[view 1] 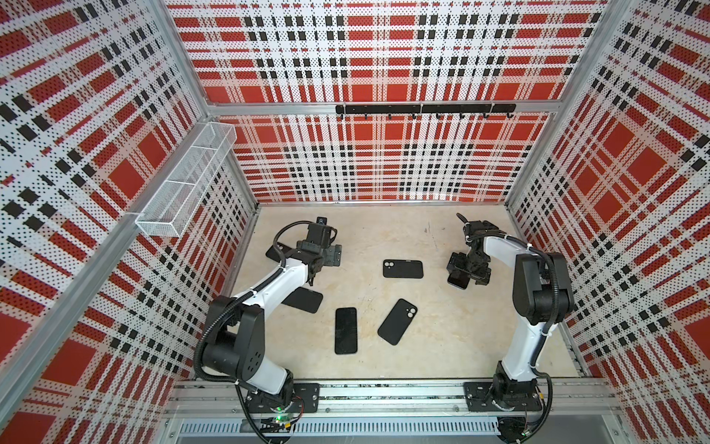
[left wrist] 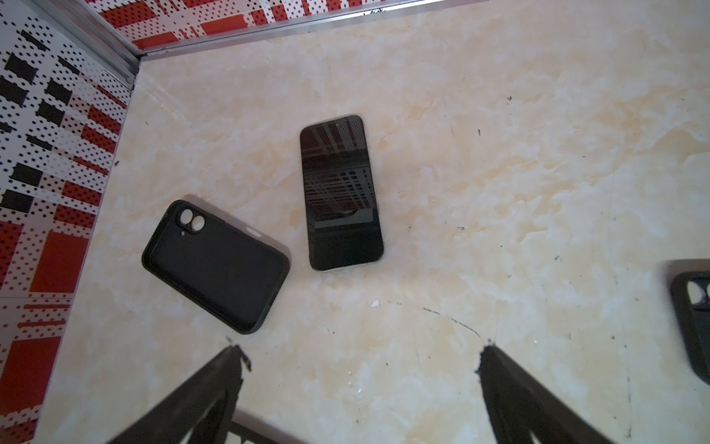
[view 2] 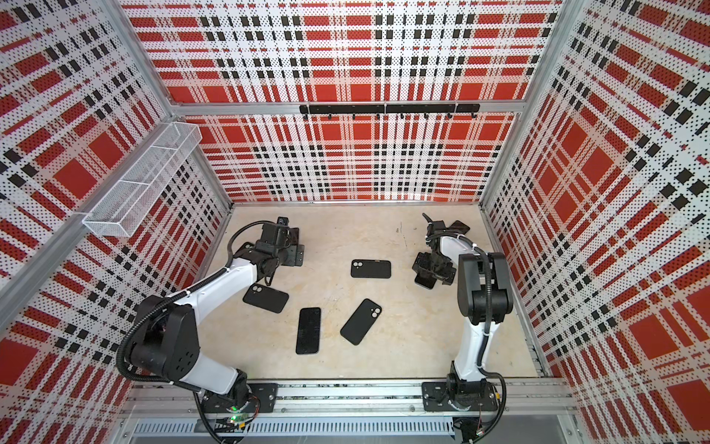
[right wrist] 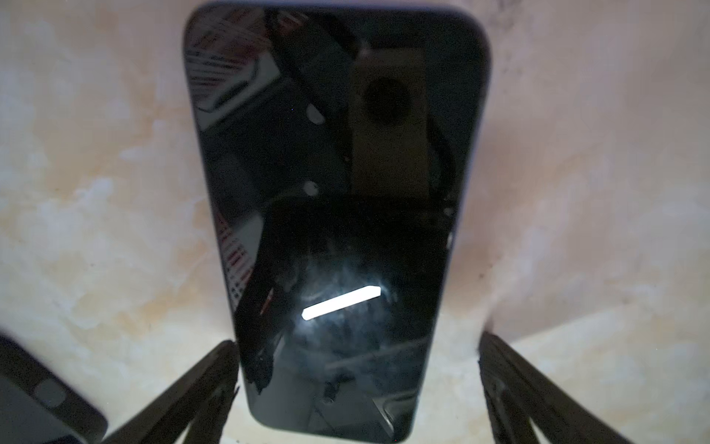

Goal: Put the phone into the phone case
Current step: 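Lower the right gripper onto a black phone and grasp it, then lift the phone with the right gripper and carry it toward the left gripper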

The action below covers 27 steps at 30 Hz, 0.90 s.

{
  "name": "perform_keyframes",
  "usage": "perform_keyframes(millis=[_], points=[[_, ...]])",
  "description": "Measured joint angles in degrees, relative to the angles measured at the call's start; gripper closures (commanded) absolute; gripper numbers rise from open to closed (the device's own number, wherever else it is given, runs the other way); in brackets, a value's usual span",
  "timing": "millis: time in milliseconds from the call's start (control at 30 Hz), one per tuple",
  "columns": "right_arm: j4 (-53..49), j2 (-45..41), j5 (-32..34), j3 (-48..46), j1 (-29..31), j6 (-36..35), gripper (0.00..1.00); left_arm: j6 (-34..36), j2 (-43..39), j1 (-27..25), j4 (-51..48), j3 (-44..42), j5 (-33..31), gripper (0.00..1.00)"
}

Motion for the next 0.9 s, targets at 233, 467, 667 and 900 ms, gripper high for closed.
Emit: perform_keyframes(millis=[233,467,667,900], points=[[-0.61,1.42,0.26,1.84,-0.02,-0.2,0.07,0.22,-0.02,0.0,0.0,0.0,-0.96,0.02],[-0.7,1.7,0.2,1.99,0.0,-0.31,0.06,0.26,-0.42,-0.09,-0.02,0.0,-1.07,0.02],[-0.9,1.92,0.76,2.03,0.0,-0.35,0.15,0.39,-0.59,-0.26,-0.04,0.0,-1.18,0.02],[-1.14,2.05,1.81,2.03,-0.02,-0.79,0.29,0.44,-0.59,-0.31,-0.04,0.0,-1.2,0.02]])
